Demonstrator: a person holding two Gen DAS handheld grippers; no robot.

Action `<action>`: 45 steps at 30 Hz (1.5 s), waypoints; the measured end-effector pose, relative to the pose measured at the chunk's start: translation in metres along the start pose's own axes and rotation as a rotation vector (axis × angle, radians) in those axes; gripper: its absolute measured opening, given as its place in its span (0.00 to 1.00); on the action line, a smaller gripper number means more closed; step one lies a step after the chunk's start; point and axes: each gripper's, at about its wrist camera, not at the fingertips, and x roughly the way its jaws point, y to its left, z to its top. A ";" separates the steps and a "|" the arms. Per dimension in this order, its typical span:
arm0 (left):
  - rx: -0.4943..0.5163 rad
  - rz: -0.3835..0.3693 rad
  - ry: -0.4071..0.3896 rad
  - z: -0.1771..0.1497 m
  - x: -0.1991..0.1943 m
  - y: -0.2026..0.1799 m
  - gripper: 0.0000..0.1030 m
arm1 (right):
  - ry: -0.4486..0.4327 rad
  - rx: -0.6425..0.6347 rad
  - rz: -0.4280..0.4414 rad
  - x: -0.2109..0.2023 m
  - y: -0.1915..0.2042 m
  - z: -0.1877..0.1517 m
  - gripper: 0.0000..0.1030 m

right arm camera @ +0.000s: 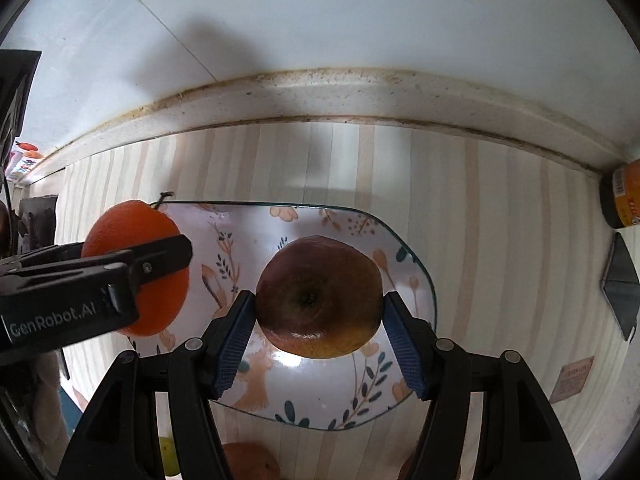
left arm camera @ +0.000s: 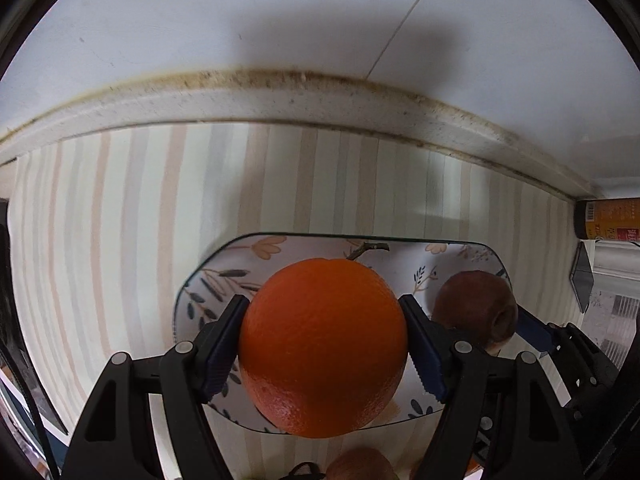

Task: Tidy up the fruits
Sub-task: 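Place the orange on the deer plate with the left tool while the right tool places the apple, then grasp a green apple with the left tool while the right tool grasps a red apple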

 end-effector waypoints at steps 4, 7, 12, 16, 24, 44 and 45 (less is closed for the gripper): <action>-0.003 0.017 0.036 0.002 0.013 0.000 0.71 | 0.025 0.012 0.005 0.009 -0.004 0.002 0.67; -0.016 0.010 0.052 0.003 0.020 0.003 0.72 | 0.023 0.030 0.033 0.008 -0.006 0.004 0.79; -0.028 -0.010 -0.001 0.011 0.007 0.002 0.94 | 0.011 0.051 0.032 -0.002 -0.010 0.005 0.91; -0.012 0.020 -0.046 0.009 -0.017 0.003 0.94 | 0.011 0.064 0.013 -0.011 -0.012 0.001 0.92; -0.031 0.117 -0.130 -0.028 -0.052 0.015 0.94 | 0.007 0.074 -0.028 -0.046 -0.011 -0.028 0.92; 0.029 0.144 -0.366 -0.153 -0.149 0.017 0.94 | -0.231 0.040 -0.082 -0.142 0.036 -0.125 0.92; 0.035 0.141 -0.382 -0.160 -0.154 0.016 0.94 | -0.250 0.044 -0.079 -0.149 0.038 -0.132 0.92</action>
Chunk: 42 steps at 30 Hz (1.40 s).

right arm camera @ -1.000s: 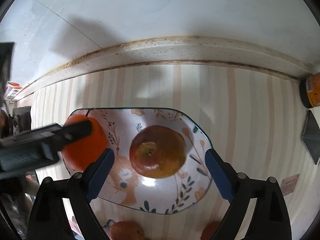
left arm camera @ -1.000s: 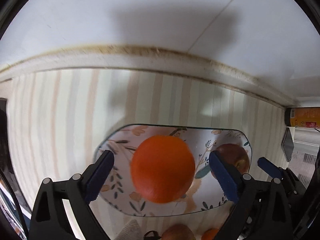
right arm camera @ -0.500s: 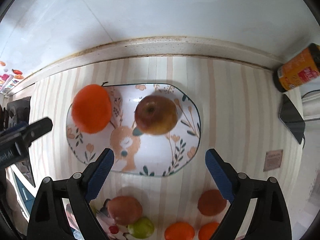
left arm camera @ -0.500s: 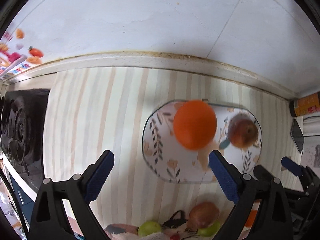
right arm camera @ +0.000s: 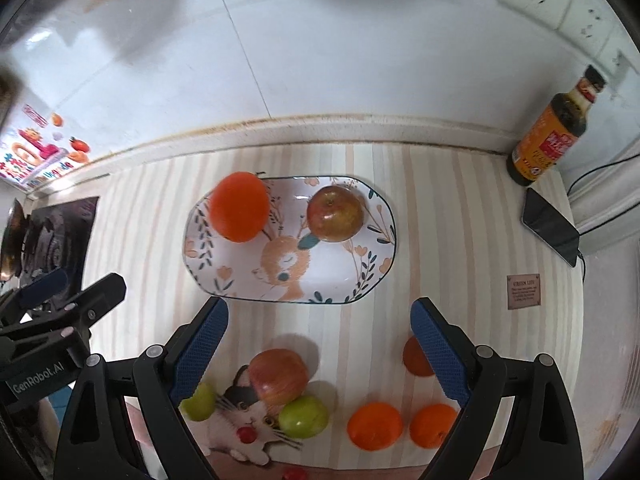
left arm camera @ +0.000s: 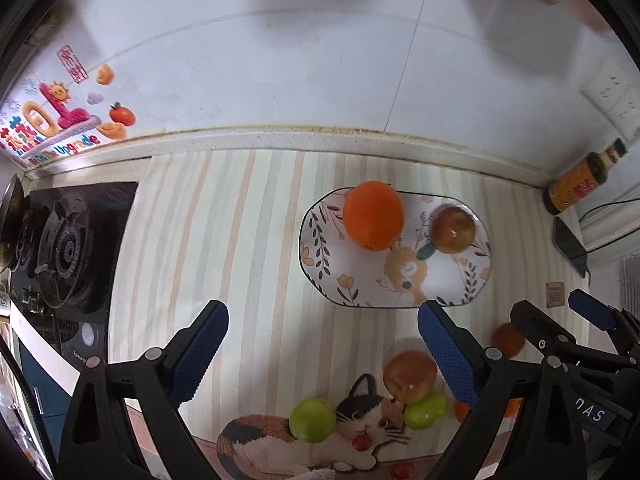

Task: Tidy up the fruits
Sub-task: 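Grasp a green apple with the left tool while the right tool grasps a red apple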

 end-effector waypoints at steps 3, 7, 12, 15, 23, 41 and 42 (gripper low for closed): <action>0.008 -0.006 -0.020 -0.010 -0.016 0.001 0.94 | -0.036 0.000 -0.009 -0.019 0.005 -0.011 0.92; 0.020 -0.013 -0.050 -0.025 -0.034 0.002 0.94 | -0.074 0.009 -0.005 -0.040 0.009 -0.029 0.92; 0.007 -0.032 -0.064 -0.041 -0.046 0.008 0.94 | -0.101 0.034 0.014 -0.058 0.013 -0.047 0.92; 0.008 -0.041 -0.063 -0.047 -0.047 0.011 0.94 | -0.102 0.054 0.041 -0.063 0.012 -0.056 0.92; -0.019 0.007 0.044 -0.075 0.000 0.030 0.96 | 0.008 0.113 0.078 -0.026 -0.006 -0.084 0.97; 0.030 -0.049 0.412 -0.134 0.156 0.005 0.52 | 0.298 0.234 0.211 0.133 -0.006 -0.099 0.93; 0.040 -0.033 0.407 -0.133 0.154 0.003 0.52 | 0.308 0.230 0.210 0.139 -0.003 -0.098 0.92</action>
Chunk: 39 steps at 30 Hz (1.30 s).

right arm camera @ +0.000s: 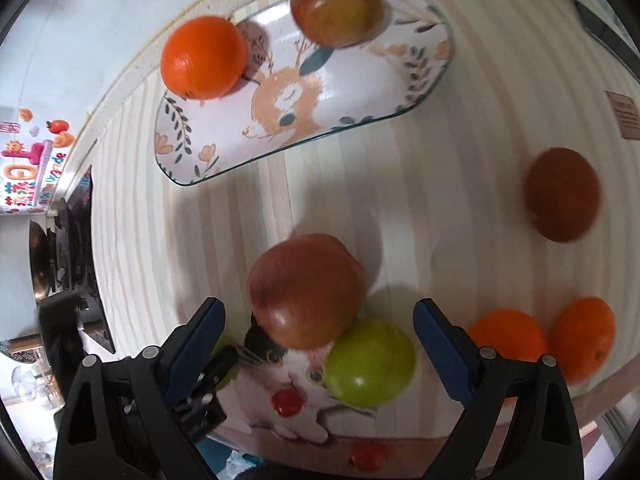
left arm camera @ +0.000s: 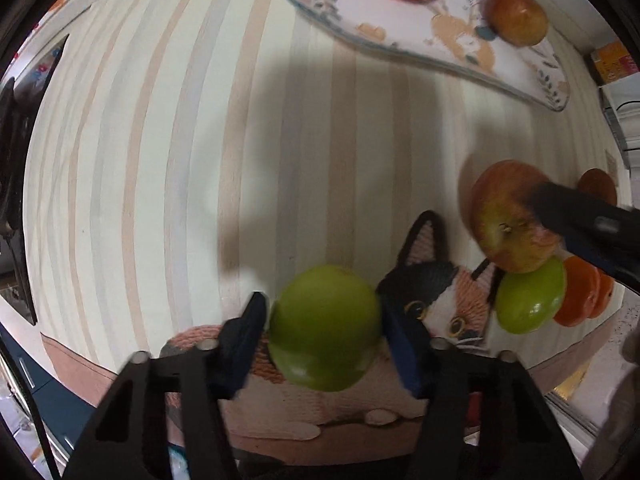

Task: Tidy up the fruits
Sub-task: 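Grasp a green apple with the left tool while the right tool grasps a red apple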

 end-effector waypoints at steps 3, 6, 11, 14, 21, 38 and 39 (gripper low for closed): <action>0.006 0.017 -0.015 -0.002 -0.002 0.001 0.52 | 0.034 -0.018 -0.013 0.018 0.009 0.007 0.82; -0.003 0.005 -0.012 -0.002 -0.002 0.004 0.52 | 0.050 -0.046 -0.038 0.030 0.017 0.009 0.71; -0.025 -0.043 0.017 0.004 0.000 0.019 0.54 | 0.073 -0.102 -0.053 0.033 0.022 -0.001 0.71; -0.047 -0.084 0.040 0.006 0.005 0.023 0.54 | 0.077 -0.114 -0.057 0.036 0.022 -0.005 0.71; -0.031 -0.077 0.036 0.005 0.006 0.021 0.53 | 0.080 -0.112 -0.051 0.039 0.024 -0.002 0.71; -0.028 -0.028 -0.006 0.005 -0.032 0.010 0.52 | 0.047 -0.134 -0.045 0.029 0.026 -0.005 0.70; -0.027 -0.030 -0.011 0.007 -0.035 0.010 0.52 | 0.044 -0.134 -0.043 0.027 0.026 -0.004 0.70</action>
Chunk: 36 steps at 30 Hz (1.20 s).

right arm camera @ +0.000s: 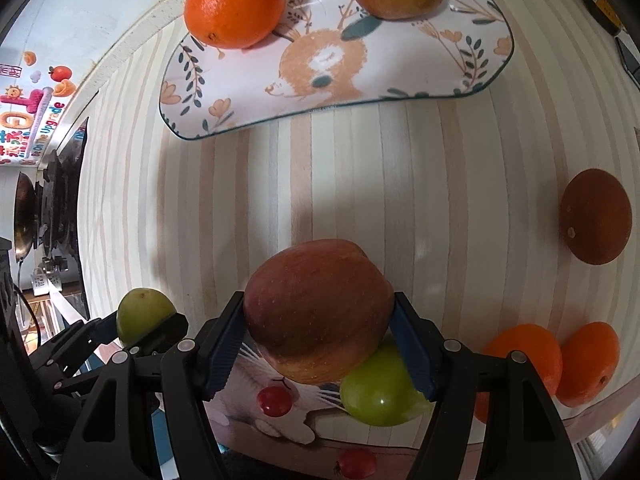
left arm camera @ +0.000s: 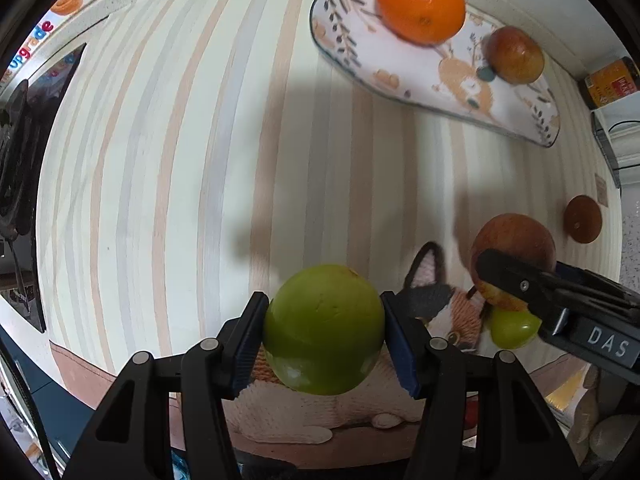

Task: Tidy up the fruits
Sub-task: 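Grasp a green apple with the left tool while the right tool grasps a red apple, then place the green apple on the plate with the left tool while the right tool places the red apple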

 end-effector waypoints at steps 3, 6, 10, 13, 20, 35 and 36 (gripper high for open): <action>0.004 -0.015 -0.016 0.005 -0.010 -0.005 0.52 | -0.014 0.000 0.010 -0.008 0.001 0.004 0.70; 0.011 -0.025 -0.032 0.010 -0.024 -0.007 0.52 | -0.033 0.000 0.017 -0.017 -0.001 0.007 0.70; 0.016 -0.046 -0.059 0.020 -0.043 -0.014 0.52 | -0.058 0.006 0.033 -0.031 -0.003 0.013 0.70; 0.000 -0.093 -0.068 0.032 -0.054 0.000 0.52 | -0.083 0.014 0.048 -0.045 -0.006 0.019 0.70; -0.039 -0.143 -0.120 0.079 -0.080 0.002 0.52 | -0.153 0.056 0.067 -0.078 -0.020 0.050 0.70; -0.044 -0.068 -0.052 0.172 -0.021 -0.001 0.53 | -0.187 0.092 -0.121 -0.062 -0.061 0.117 0.70; -0.043 -0.064 -0.045 0.173 -0.017 -0.003 0.53 | -0.188 0.088 -0.134 -0.060 -0.063 0.119 0.70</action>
